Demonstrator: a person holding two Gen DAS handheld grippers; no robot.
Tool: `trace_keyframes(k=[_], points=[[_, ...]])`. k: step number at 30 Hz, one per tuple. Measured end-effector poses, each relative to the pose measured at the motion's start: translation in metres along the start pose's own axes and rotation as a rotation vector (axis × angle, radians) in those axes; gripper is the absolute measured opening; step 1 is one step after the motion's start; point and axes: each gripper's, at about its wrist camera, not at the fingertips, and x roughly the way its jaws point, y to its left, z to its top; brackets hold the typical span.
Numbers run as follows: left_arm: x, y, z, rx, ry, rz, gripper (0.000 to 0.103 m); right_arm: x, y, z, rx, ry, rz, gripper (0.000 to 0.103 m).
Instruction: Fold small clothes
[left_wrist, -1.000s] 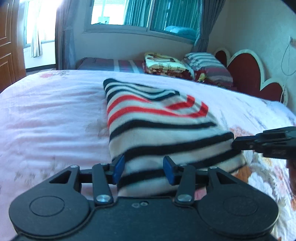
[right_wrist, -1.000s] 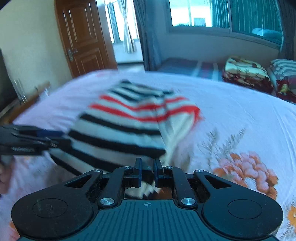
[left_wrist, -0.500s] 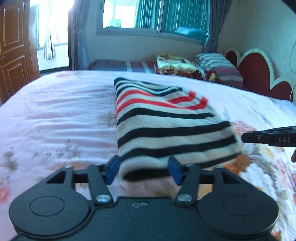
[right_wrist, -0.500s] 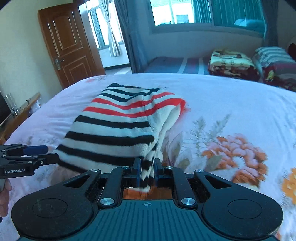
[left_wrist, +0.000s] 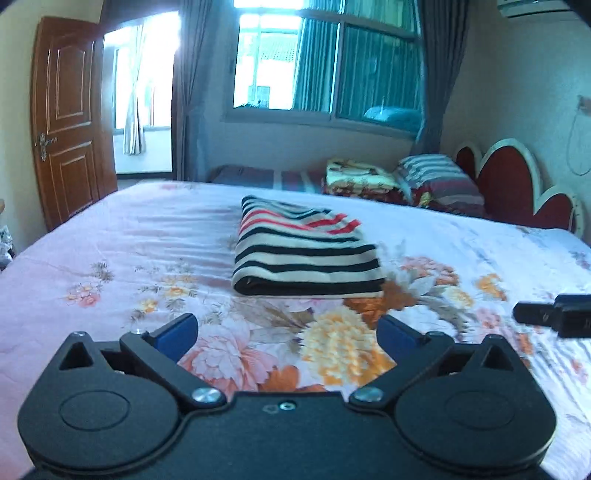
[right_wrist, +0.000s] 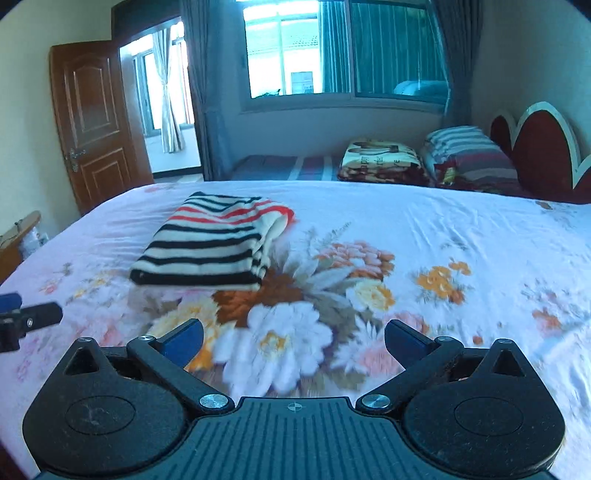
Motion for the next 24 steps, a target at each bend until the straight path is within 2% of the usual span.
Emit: trace_keyframes(k=[5,9,24], points=[[-0.054,-0.016,0.006,0.014,-0.051,-0.011,0.103,-0.053,0.010,-0.012,0.004,-0.023,-0.015,0.103],[-0.081,-0.023,0.008,0.021,-0.048,-0.027,0.103,-0.081,0.019,-0.013,0.014,-0.045,-0.005,0.103],[-0.132,-0.032,0.008,0.061,-0.107,-0.033,0.103,-0.144,0.046,-0.008,-0.009,-0.131,0.023,0.103]])
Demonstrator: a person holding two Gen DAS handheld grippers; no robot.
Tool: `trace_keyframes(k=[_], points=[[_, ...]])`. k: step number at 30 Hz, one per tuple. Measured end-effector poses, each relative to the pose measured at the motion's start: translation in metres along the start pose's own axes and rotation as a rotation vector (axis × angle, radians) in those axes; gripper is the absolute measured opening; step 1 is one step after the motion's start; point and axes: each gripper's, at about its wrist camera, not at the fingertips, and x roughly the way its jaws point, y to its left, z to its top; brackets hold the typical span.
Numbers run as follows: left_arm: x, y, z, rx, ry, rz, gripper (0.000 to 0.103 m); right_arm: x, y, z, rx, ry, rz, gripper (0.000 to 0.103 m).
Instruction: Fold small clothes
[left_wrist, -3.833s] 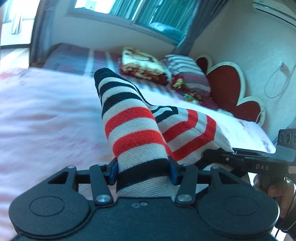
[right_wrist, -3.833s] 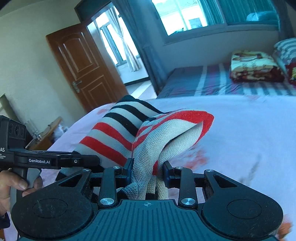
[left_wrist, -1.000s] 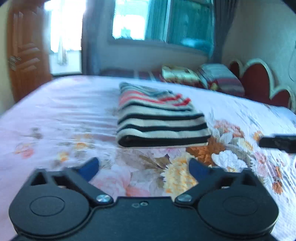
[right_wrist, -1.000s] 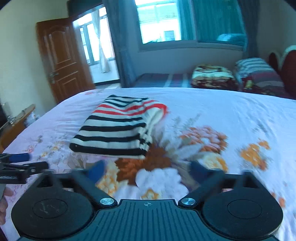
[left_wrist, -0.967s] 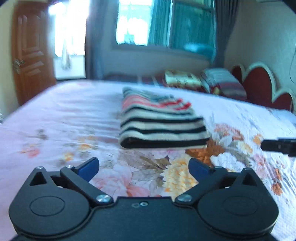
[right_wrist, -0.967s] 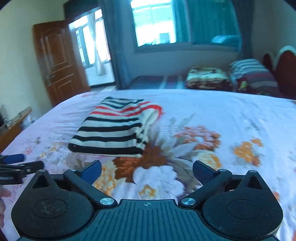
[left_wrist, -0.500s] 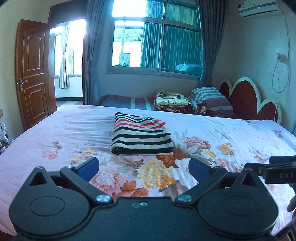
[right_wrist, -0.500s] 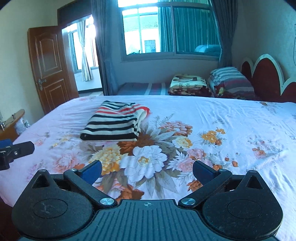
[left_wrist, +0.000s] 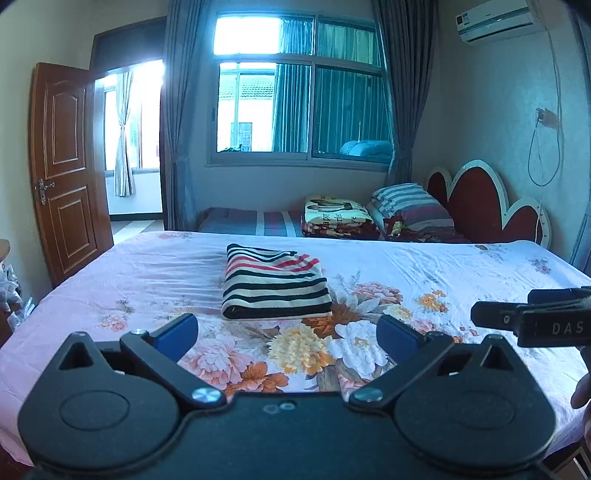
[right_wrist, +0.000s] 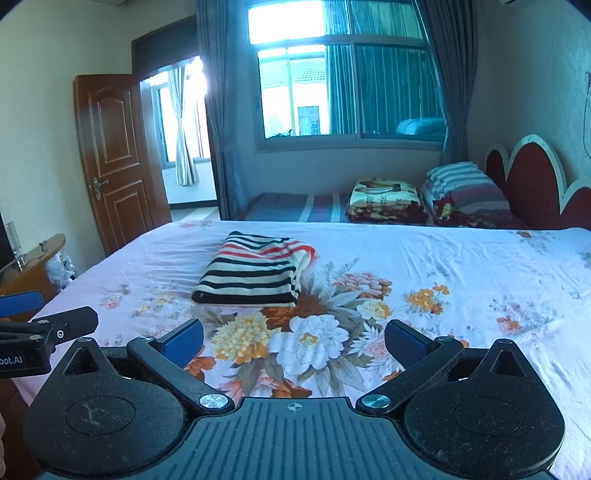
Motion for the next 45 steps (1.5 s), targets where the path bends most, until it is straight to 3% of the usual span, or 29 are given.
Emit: trace_keyframes(k=[45], points=[[-0.020,0.004,-0.009,0.010,-0.045,-0.001,0.103,-0.029,0.002,-0.006,-0.031,-0.034,-0.006,0.103]])
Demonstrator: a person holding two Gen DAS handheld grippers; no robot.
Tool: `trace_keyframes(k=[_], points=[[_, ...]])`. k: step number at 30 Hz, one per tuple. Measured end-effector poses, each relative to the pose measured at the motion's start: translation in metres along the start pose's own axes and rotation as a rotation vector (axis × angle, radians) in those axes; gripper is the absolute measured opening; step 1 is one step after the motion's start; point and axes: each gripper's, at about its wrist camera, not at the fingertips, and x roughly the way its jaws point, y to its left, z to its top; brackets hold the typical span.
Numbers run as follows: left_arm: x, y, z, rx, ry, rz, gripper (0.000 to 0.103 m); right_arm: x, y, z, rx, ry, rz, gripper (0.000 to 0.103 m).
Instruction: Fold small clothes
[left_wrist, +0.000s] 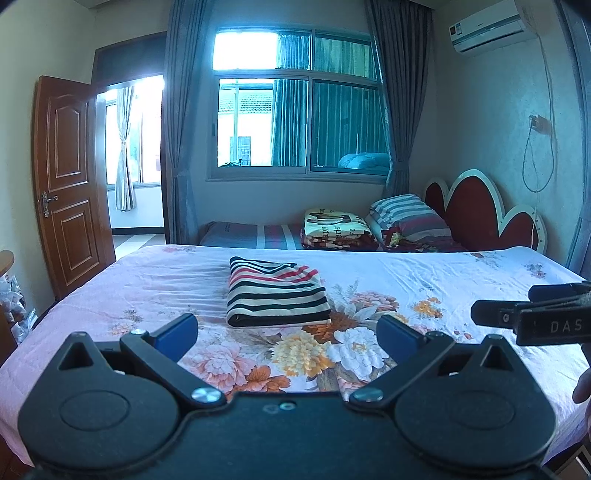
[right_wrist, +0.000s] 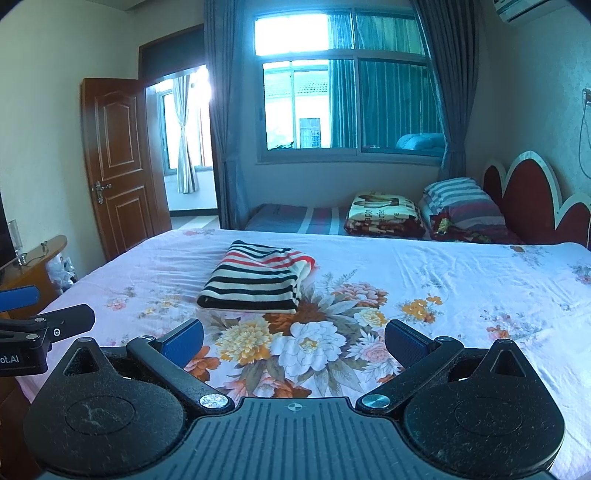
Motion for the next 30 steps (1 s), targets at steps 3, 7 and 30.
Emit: trace_keyframes(k=[3,7,30], points=[[0.0001,-0.0001,0.0001,-0.001,-0.001,-0.001,0.103,0.0005,-0.0004,0.0001,0.000,0.003,0.002,0.103],[0.0002,0.0013,0.0007,-0.001,-0.001,0.001,0.103,0.0017,-0.0017,0.0002,-0.007,0.005,0.005,0.103],[0.0004,0.0021,-0.0001,0.007,-0.015,0.011,0.103,0.0064,-0.0071,0.0040,-0.025,0.006,0.020,0.103]])
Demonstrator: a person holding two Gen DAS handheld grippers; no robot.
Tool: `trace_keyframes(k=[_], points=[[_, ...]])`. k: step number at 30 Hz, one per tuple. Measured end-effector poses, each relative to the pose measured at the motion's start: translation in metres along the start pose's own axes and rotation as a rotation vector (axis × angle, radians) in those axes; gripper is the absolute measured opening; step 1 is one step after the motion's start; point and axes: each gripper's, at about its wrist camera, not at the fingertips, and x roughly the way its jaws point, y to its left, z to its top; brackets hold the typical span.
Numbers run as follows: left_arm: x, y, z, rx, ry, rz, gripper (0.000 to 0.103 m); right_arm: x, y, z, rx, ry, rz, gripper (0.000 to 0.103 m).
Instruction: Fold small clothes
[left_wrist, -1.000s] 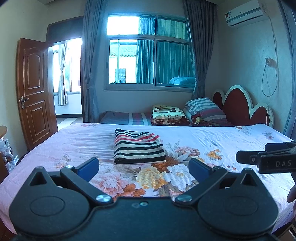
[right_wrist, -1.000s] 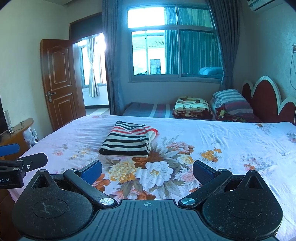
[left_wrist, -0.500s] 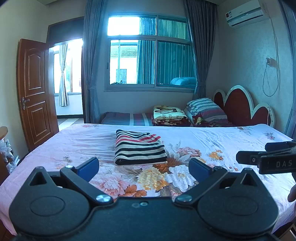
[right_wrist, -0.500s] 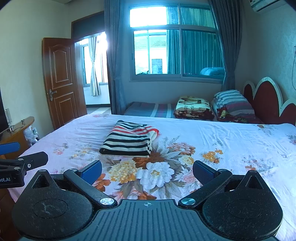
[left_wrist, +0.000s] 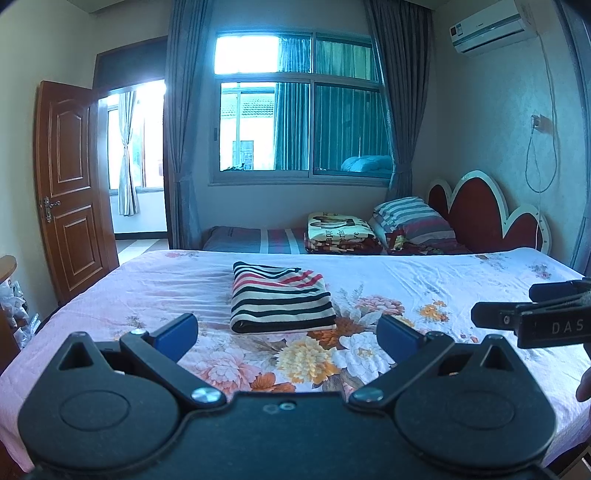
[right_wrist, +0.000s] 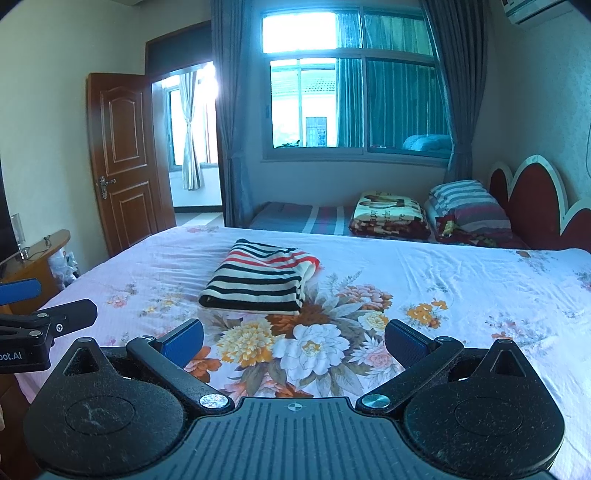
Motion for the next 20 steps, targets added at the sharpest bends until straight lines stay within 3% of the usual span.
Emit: trace_keyframes(k=[20], points=[[0.0034,0.0034,0.0023,-0.005,-0.002,-0.009,0.103,0.0058,0.0021,0.0017,-0.022,0.001,0.037,0.103]])
